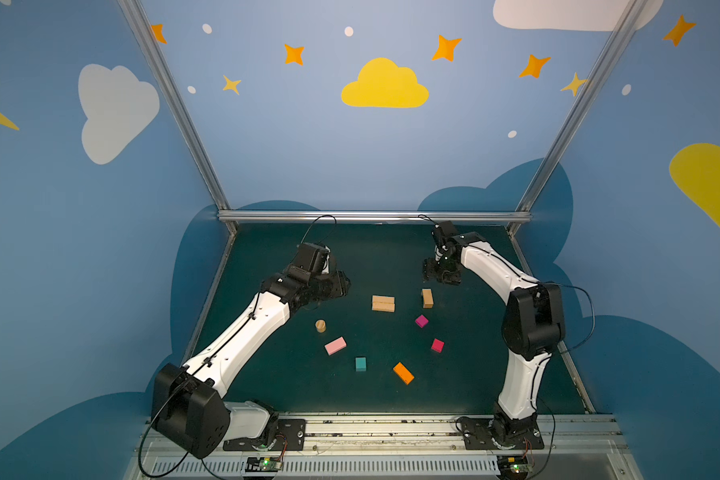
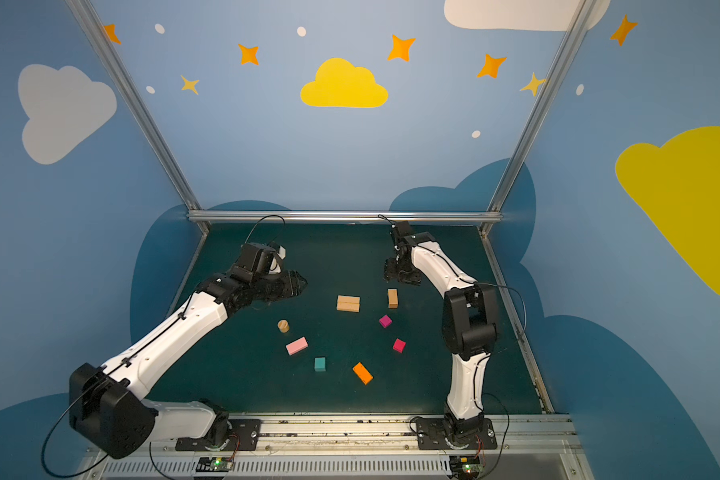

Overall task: Build the wood block tower
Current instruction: 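Move the right gripper over the small wooden block farther from the robot, then lower the right gripper and close it on the small wooden block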

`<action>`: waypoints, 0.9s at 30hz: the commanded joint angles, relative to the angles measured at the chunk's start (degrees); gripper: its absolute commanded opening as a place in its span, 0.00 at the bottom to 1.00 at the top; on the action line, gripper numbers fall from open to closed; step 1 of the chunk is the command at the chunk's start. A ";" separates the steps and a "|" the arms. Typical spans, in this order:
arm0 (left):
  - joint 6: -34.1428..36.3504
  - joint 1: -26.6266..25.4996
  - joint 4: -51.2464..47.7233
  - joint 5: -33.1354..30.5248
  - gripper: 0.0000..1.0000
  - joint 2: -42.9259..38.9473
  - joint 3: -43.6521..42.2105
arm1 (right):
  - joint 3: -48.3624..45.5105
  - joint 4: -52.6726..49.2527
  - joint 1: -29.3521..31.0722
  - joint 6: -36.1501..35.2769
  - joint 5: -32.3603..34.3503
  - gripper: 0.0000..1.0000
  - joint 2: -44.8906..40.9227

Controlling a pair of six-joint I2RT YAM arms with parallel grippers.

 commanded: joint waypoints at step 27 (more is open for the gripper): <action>-0.28 0.23 -1.44 -0.64 0.57 0.04 -0.58 | 1.35 -3.49 1.70 -7.42 -3.24 0.59 10.15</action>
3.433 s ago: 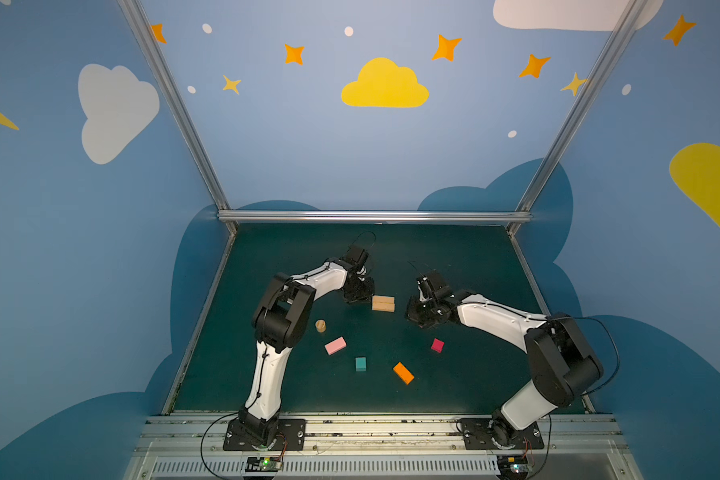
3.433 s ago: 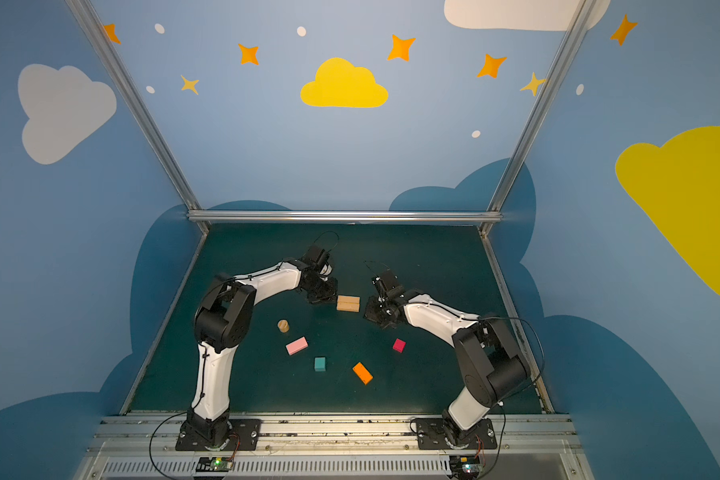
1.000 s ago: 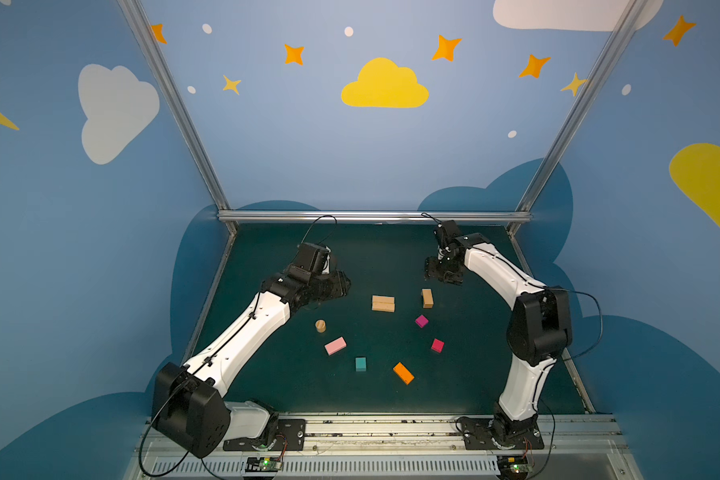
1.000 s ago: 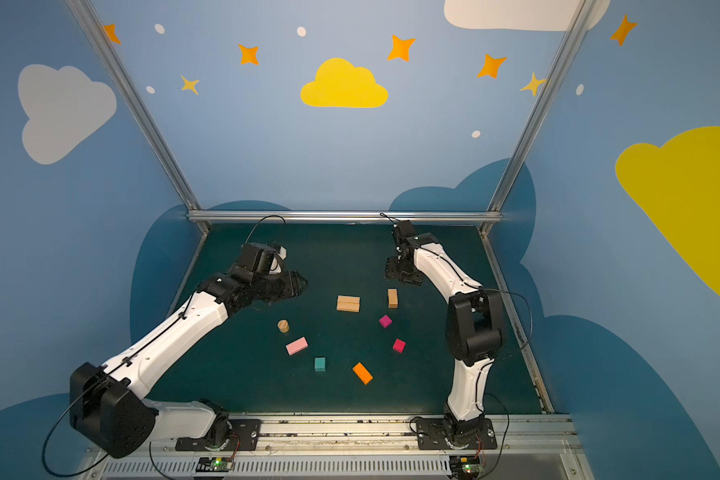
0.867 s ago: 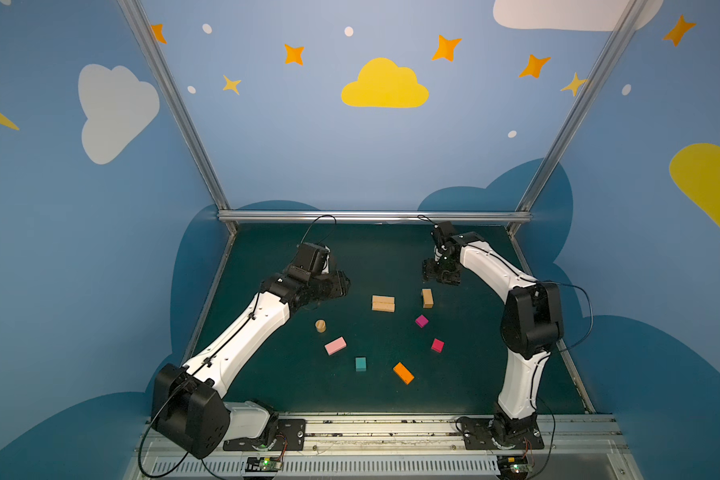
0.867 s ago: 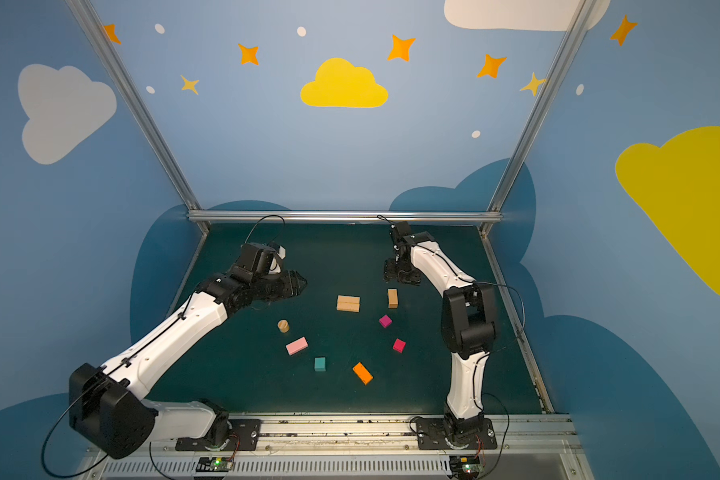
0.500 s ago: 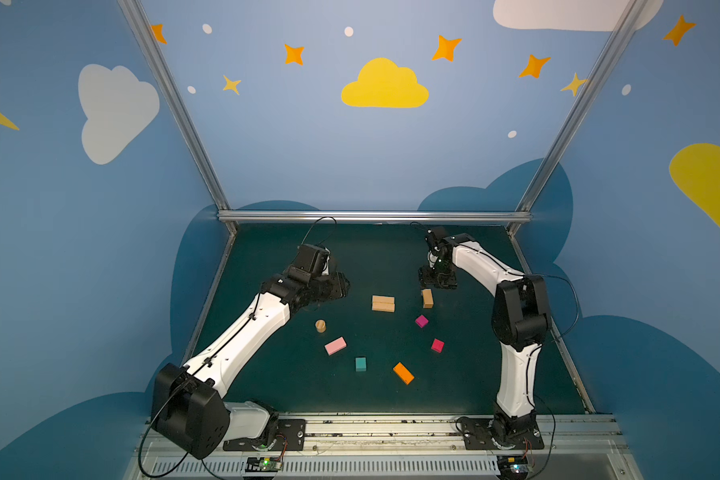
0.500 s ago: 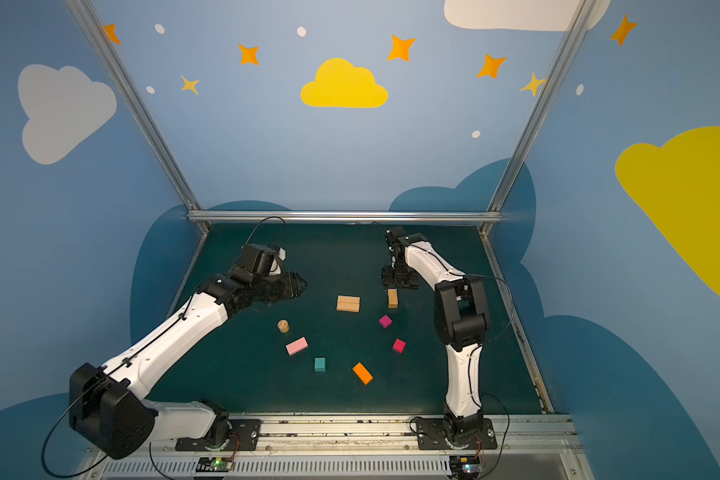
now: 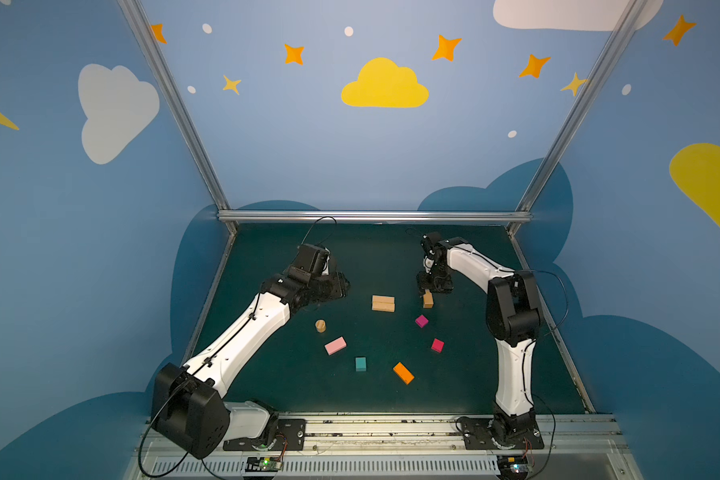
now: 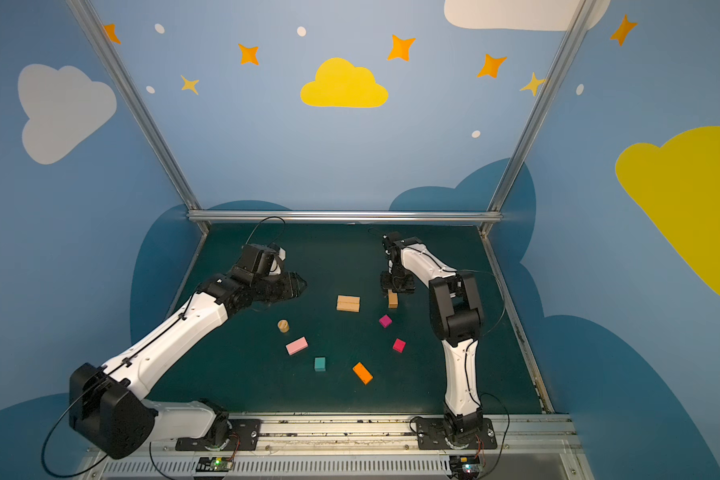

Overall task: Build the wood block tower
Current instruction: 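Lower the right gripper and close it on the small wooden block, then carry the small wooden block with the right gripper toward the paired bars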

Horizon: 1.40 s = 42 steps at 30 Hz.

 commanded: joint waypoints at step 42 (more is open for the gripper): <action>3.12 1.10 -7.14 -7.91 0.56 -18.87 -3.74 | -2.18 -7.69 20.51 -21.81 -2.79 0.00 -13.83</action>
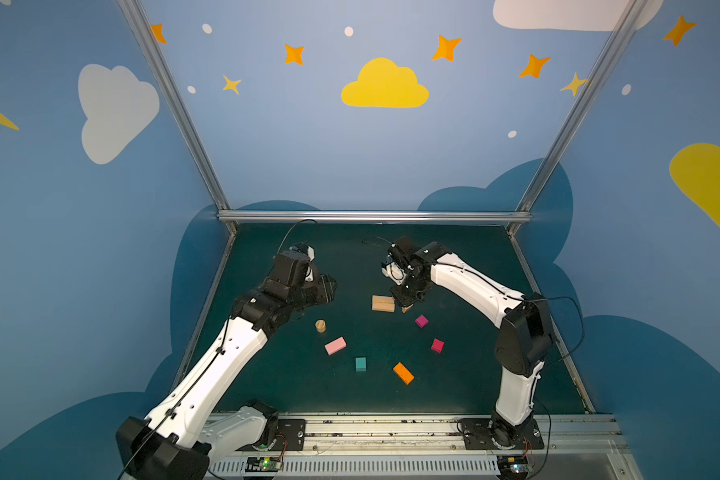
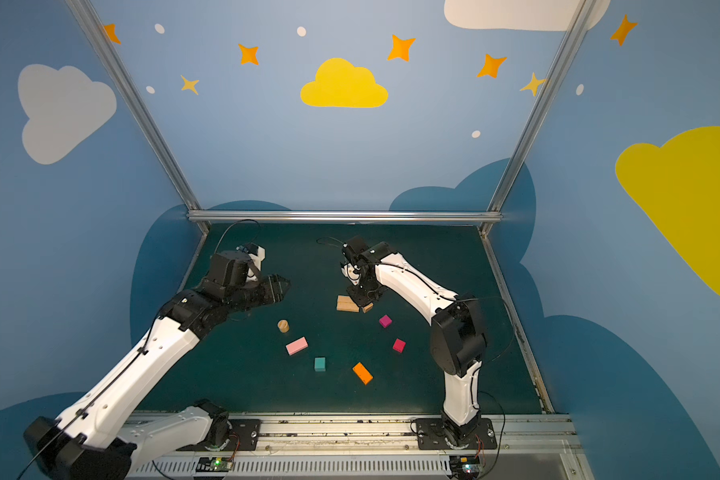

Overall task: Build the wood block tower
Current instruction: 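Carry the small wooden block with the right gripper toward the paired bars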

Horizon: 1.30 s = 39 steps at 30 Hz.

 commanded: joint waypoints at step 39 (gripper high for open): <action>3.30 0.94 -7.58 -5.23 0.60 -14.46 -0.25 | 1.50 4.82 15.30 -17.71 -4.22 0.00 13.70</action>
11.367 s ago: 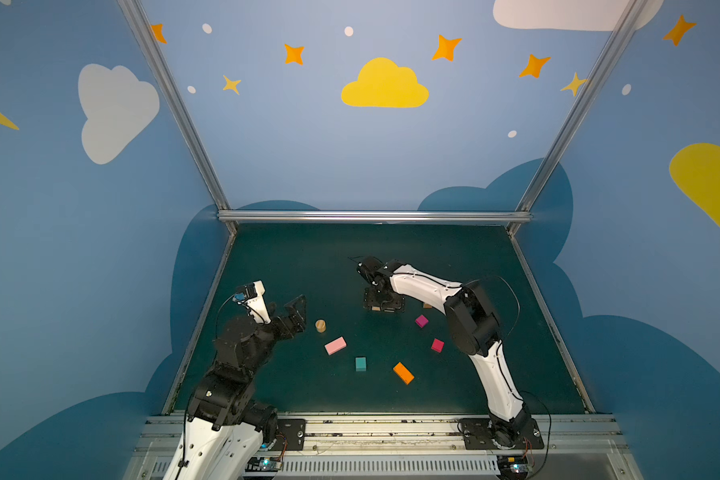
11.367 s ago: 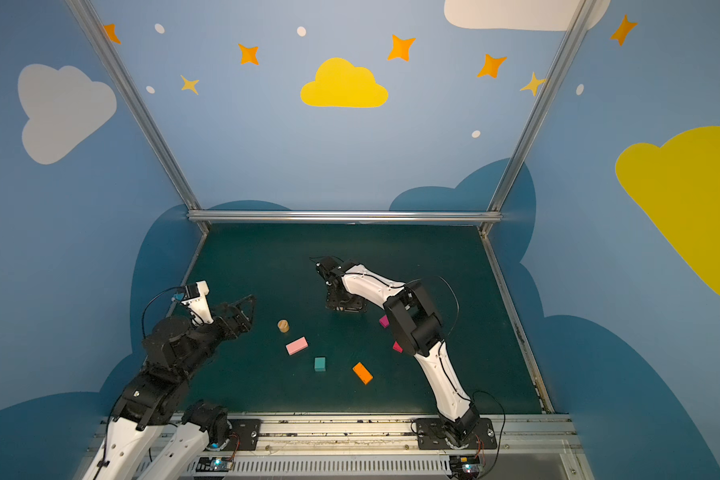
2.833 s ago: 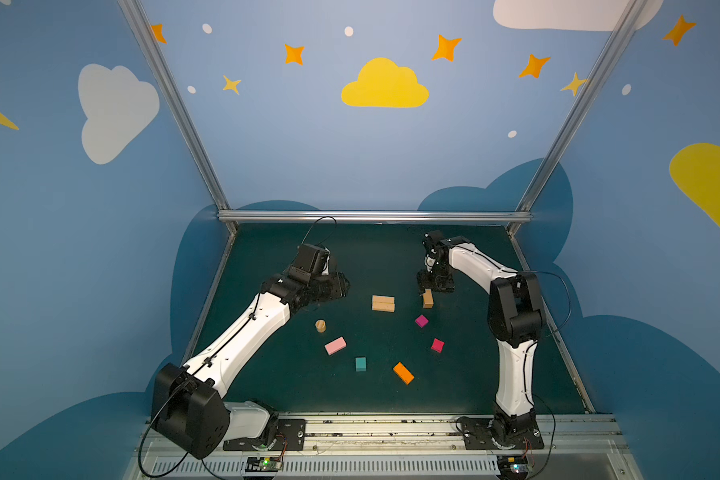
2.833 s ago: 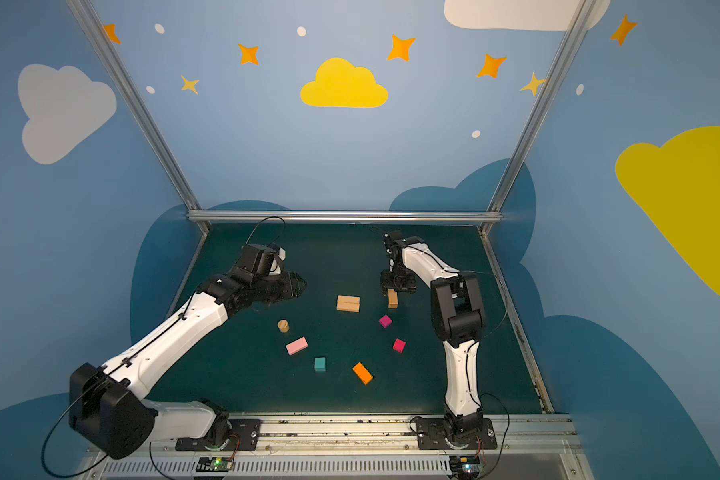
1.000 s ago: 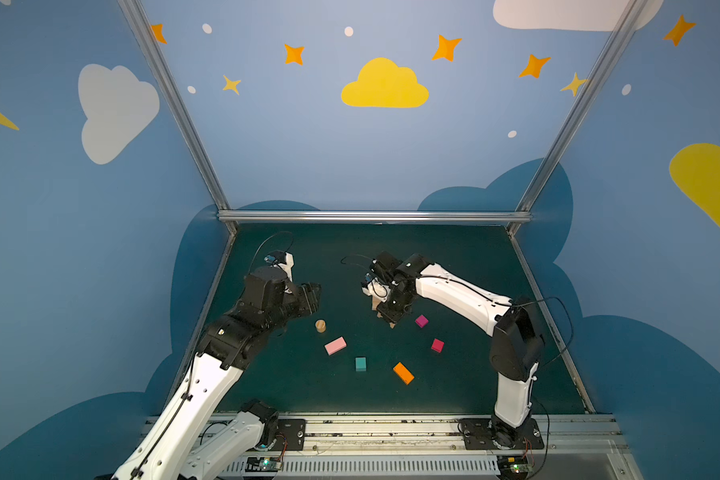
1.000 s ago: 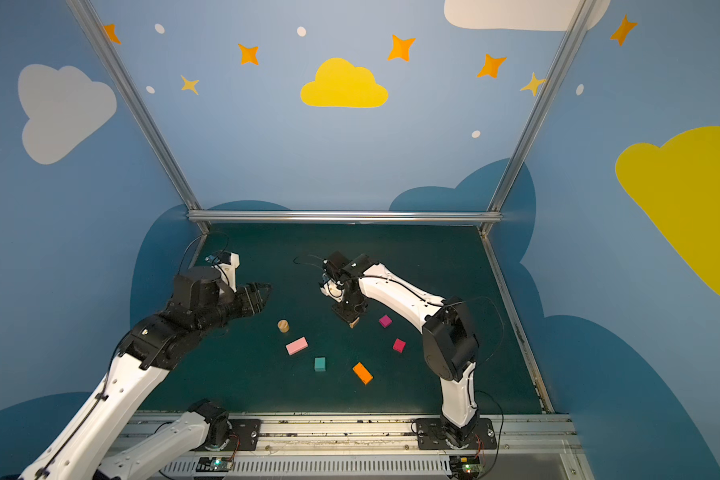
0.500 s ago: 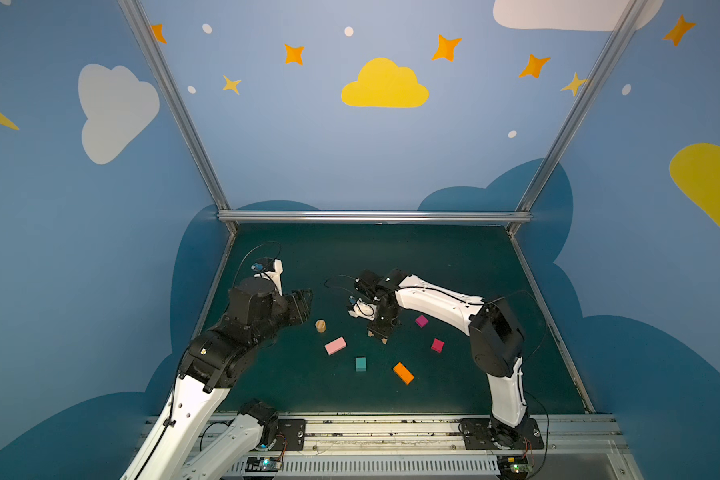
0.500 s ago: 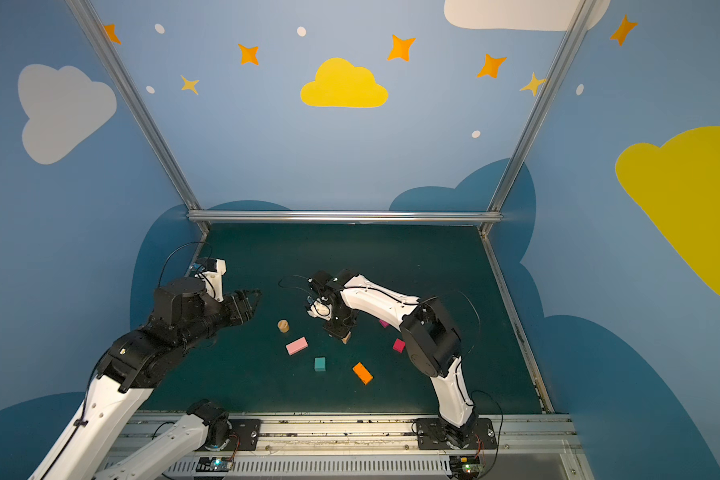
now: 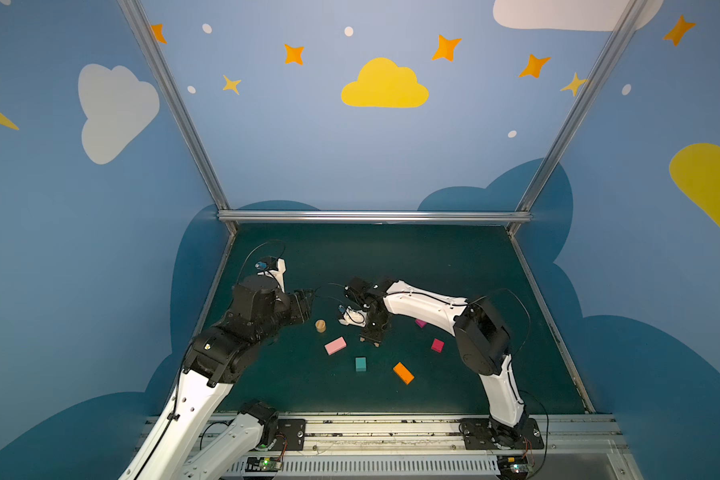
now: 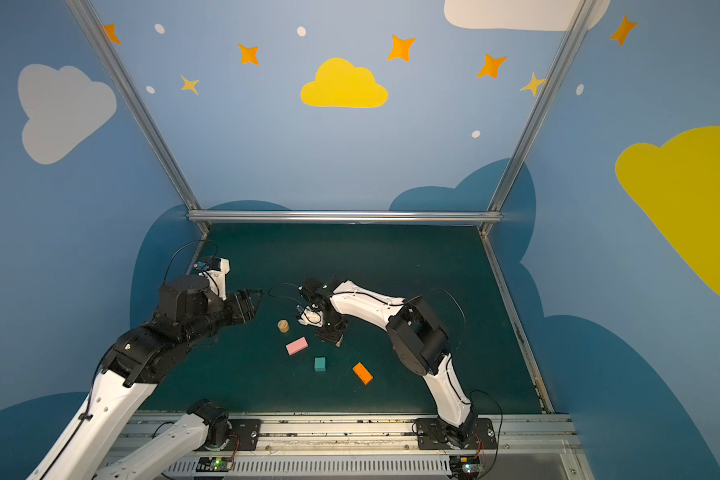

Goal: Build the wood block tower

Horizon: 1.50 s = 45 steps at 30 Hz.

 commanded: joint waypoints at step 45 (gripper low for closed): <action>1.07 0.48 -0.27 0.67 0.60 -1.00 1.74 | 2.29 0.61 1.22 3.68 0.08 0.68 -5.26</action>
